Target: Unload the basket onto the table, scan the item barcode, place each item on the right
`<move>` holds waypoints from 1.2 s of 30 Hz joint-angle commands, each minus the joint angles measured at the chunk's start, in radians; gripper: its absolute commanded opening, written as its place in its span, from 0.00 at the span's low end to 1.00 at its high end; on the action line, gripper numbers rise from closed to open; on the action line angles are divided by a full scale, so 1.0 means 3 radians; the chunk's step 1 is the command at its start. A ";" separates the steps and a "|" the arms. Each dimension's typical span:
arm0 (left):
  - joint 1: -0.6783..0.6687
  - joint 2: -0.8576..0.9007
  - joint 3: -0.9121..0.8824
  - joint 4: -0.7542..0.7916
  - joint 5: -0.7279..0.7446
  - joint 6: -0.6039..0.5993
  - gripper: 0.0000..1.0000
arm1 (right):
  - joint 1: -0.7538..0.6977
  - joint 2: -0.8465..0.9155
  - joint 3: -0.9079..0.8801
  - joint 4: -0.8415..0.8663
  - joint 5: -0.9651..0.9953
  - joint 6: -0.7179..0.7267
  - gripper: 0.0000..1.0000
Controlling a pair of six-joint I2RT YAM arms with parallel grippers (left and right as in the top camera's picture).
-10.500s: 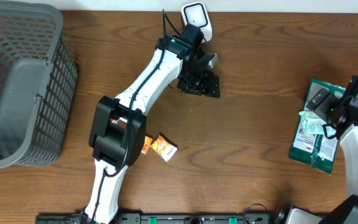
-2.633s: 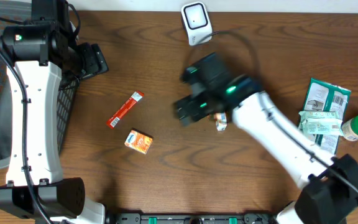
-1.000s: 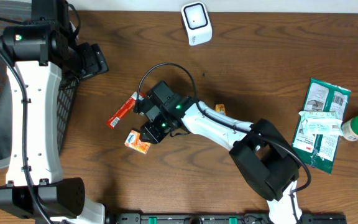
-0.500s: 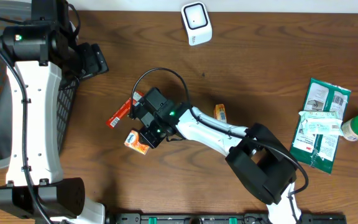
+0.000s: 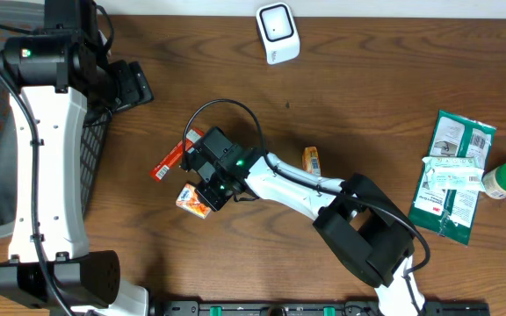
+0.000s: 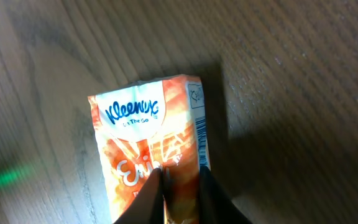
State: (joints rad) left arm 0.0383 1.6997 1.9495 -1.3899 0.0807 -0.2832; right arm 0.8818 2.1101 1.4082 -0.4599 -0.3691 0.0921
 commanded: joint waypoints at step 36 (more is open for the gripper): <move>0.0009 -0.0029 -0.0010 -0.0011 0.0018 0.0045 0.86 | 0.0577 0.0231 -0.0056 -0.0837 0.5496 0.0378 0.01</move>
State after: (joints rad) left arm 0.0383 1.6997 1.9495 -1.3899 0.0807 -0.2832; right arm 1.0622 2.1517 1.3968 -0.7109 1.1988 0.1543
